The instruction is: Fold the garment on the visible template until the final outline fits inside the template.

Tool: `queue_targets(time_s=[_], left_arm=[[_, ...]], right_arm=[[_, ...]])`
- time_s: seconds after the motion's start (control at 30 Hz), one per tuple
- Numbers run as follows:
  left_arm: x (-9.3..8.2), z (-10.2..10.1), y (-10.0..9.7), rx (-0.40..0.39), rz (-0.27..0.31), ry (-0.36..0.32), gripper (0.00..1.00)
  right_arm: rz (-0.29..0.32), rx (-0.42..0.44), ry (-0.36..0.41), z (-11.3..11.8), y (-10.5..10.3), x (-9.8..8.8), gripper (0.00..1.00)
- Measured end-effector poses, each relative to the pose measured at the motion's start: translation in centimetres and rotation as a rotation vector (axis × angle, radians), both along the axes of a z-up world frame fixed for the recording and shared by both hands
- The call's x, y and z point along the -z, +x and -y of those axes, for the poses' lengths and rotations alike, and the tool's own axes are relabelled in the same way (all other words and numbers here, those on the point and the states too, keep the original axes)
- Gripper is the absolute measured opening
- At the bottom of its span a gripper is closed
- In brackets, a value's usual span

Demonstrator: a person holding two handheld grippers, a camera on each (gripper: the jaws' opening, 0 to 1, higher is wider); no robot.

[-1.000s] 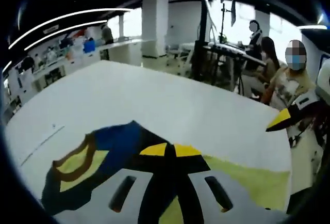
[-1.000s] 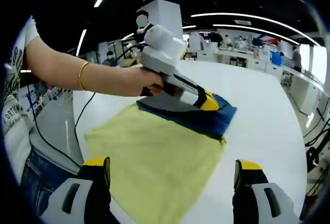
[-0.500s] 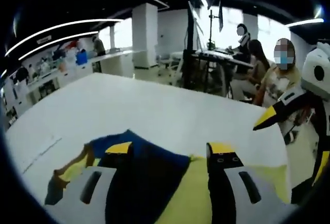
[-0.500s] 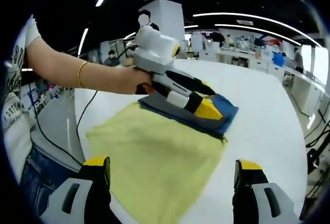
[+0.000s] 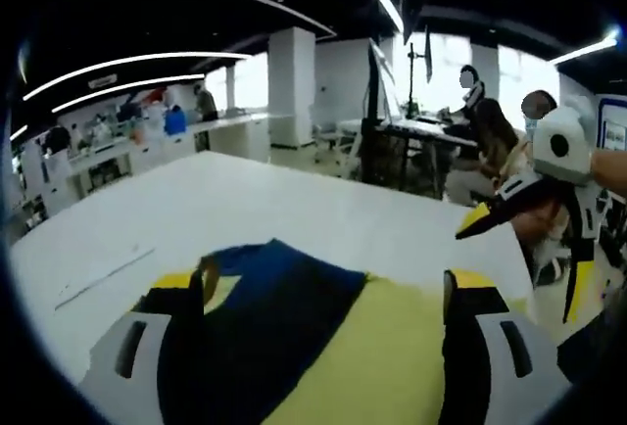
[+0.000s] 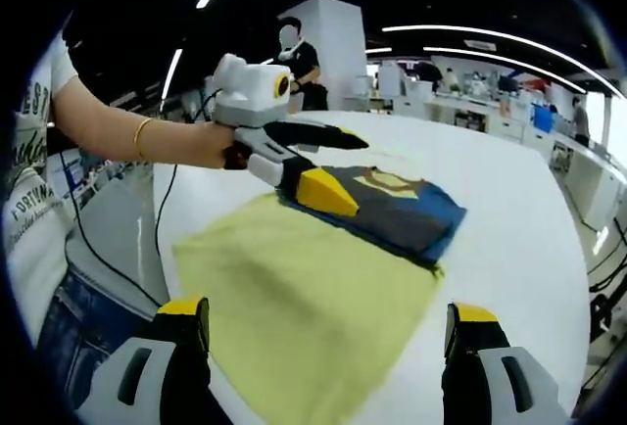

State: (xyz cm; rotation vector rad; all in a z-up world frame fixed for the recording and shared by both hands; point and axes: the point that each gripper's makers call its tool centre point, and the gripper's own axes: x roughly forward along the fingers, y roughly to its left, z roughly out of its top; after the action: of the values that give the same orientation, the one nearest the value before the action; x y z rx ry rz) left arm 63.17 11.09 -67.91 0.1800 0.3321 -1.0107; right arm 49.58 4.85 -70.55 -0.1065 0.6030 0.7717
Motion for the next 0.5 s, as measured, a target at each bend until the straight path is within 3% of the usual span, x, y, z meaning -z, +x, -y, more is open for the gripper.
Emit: queue_targets(time_s=[0.37, 0.5], left_arm=[[-0.6, -5.4, -3.3, -0.008, -0.008, 0.015, 0.99], [-0.4, -7.5, -4.6, -0.027, -0.038, 0.017, 0.99]], right_arm=[[-0.006, -0.057, -0.017, -0.3, -1.1, 0.1, 0.99], [-0.014, -0.092, -0.032, -0.4, -1.7, 0.1, 0.99]])
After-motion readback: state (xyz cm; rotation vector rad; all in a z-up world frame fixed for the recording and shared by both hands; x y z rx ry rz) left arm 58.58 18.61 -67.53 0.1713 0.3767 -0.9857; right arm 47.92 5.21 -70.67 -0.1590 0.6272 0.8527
